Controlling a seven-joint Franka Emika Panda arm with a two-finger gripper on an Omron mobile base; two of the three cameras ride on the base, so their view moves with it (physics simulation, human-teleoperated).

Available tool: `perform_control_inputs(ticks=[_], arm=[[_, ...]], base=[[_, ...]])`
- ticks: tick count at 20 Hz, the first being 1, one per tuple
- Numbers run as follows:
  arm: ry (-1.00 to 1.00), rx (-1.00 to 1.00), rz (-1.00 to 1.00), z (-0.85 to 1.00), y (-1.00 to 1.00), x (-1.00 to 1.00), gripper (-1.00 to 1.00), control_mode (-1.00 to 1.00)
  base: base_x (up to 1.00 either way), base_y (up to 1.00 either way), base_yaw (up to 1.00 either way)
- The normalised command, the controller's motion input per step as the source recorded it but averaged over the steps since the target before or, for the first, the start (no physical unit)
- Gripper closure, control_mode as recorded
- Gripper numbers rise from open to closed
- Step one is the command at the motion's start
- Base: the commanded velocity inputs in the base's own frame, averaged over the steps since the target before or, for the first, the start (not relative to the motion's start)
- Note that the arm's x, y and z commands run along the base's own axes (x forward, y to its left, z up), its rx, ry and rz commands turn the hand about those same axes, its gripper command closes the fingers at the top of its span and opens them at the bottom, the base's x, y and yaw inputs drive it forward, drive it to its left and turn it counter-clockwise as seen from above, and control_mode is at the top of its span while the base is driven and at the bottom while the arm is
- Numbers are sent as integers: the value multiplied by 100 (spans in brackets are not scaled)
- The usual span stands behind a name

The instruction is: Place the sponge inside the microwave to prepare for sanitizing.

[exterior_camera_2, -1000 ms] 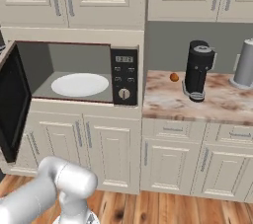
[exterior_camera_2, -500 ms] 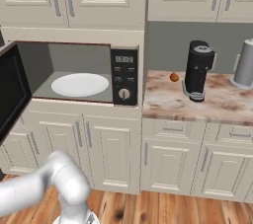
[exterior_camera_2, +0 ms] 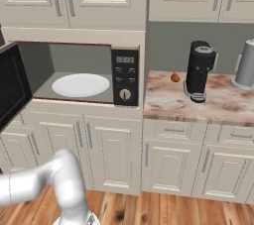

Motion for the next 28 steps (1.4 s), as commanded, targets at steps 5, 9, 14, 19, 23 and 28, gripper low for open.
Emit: perform_control_inputs(ticks=[5, 9, 14, 19, 23, 28], arm=[[3, 0, 0, -5, 34, -6, -100, -100], [0, 0, 0, 0, 0, -23, -100, -100], [0, -5, -2, -1, 0, -63, -100, -100], [7, -13, -17, -8, -18, -76, -100, -100], [19, -9, -35, -24, -56, -58, -100, -100], [22, -4, -42, -22, -77, -61, -100, -100]], base=[[0, 0, 0], [0, 0, 0], [0, 0, 0], [0, 0, 0], [0, 0, 0], [0, 0, 0]])
